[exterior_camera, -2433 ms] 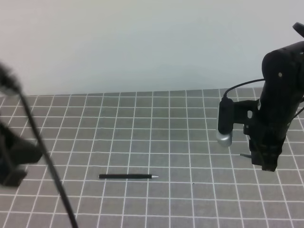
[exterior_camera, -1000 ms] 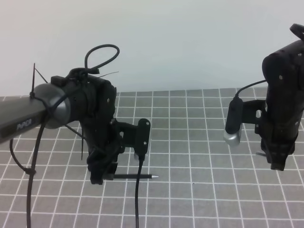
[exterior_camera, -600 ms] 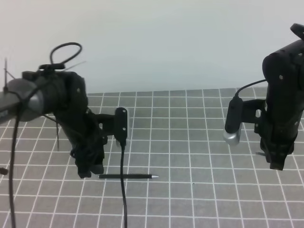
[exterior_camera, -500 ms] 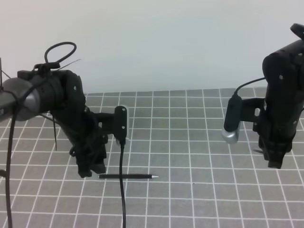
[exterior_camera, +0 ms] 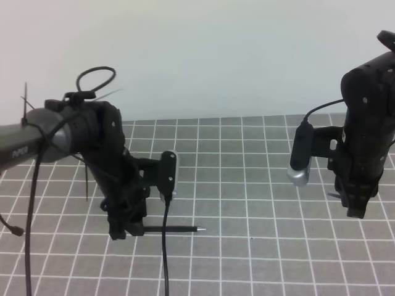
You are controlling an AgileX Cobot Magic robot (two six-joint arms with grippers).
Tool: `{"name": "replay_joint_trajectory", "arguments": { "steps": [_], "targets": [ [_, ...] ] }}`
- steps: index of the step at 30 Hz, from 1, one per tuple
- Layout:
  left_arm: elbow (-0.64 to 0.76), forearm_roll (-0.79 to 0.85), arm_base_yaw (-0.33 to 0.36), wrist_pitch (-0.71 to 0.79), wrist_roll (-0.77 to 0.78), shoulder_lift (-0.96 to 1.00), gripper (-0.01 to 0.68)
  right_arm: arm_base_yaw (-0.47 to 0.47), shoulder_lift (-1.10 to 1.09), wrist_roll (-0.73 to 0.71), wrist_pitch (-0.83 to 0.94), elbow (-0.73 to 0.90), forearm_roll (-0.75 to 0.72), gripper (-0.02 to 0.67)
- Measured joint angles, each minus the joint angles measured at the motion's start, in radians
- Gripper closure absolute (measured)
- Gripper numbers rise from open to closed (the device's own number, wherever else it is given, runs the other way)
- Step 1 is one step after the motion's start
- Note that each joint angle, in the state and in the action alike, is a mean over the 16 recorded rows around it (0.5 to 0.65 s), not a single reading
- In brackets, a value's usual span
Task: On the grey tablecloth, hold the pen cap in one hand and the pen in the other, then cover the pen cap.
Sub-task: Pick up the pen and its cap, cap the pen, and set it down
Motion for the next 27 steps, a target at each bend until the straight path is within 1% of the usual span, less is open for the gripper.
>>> {"name": "replay_joint_trajectory", "arguments": {
  "steps": [8,12,27],
  "targets": [
    [0.000,0.027,-0.018,-0.003,0.004,0.026,0.395,0.000,0.000,0.004,-0.002,0.000,0.000,0.561],
    [0.000,0.041,-0.022,-0.005,0.006,0.037,0.419,0.000,0.000,0.006,-0.002,0.000,0.000,0.561],
    [-0.003,0.089,-0.023,-0.006,0.010,0.031,0.614,0.000,-0.002,0.017,0.003,-0.004,-0.001,0.562]
  ]
}}
